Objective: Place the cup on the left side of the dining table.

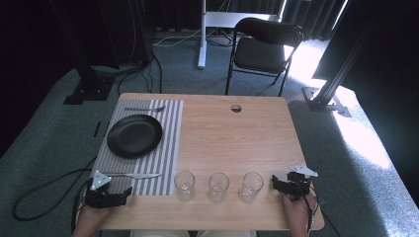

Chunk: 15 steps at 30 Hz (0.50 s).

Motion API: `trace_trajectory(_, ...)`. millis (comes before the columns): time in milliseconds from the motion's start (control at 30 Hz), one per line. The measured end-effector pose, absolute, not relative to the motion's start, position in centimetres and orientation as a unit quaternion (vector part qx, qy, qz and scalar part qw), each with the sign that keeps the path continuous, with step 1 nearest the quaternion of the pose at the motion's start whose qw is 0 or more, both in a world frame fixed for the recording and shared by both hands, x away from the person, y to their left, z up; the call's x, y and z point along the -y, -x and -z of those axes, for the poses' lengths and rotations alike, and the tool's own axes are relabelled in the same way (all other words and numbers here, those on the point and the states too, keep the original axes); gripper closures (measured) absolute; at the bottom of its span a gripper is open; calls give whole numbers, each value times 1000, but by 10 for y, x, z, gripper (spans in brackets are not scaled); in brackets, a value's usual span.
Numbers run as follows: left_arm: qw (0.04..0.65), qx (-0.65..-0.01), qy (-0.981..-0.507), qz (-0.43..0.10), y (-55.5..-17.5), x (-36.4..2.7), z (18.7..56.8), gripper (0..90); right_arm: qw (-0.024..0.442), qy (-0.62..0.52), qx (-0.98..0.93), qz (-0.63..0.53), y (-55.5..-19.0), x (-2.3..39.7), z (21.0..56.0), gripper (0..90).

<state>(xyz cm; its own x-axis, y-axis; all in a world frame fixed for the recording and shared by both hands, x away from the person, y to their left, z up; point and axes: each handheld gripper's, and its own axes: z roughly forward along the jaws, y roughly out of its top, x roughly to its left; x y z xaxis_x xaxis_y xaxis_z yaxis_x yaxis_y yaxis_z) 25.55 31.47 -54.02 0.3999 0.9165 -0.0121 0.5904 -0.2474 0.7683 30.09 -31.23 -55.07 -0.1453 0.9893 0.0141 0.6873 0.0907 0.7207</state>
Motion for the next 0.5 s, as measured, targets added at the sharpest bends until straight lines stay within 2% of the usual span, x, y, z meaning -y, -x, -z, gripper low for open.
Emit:
trace_trajectory(67, 375, -493, -756, -212, -254, -313, 538, 17, 251, -604, -694, -301, -301, 312, 551, 115)
trace_trajectory(500, 378, -439, -791, -198, -249, -285, 533, 17, 251, -604, -694, -301, -301, 312, 551, 115)
